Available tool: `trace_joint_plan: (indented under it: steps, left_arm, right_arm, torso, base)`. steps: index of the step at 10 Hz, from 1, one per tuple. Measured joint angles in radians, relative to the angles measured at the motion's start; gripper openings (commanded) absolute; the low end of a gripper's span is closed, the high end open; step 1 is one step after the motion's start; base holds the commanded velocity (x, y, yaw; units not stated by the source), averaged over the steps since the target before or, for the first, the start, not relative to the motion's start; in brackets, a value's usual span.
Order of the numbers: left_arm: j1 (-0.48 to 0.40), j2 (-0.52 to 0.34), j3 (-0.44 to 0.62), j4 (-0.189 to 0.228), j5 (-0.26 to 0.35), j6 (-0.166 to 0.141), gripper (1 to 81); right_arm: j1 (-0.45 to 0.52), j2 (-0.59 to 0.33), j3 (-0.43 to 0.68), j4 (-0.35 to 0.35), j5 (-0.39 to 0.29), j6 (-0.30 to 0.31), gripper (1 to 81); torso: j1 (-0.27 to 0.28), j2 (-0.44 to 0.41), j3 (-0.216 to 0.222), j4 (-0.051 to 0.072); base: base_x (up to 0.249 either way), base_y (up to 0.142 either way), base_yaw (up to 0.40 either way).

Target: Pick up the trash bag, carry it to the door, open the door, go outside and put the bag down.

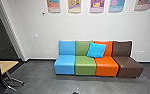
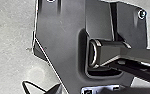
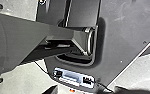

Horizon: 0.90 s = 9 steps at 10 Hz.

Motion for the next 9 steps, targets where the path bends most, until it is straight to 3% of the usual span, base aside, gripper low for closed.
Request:
trace_joint_plan:
  steps: [9]
  left_arm:
    - [0.0,0.0,0.0,0.0,0.0,0.0,81.1]
  right_arm:
    - [0.0,0.0,0.0,0.0,0.001,0.0,81.1]
  torso:
    - [0.0,0.0,0.0,0.0]
  base:
    - [0.157,0.0,0.0]
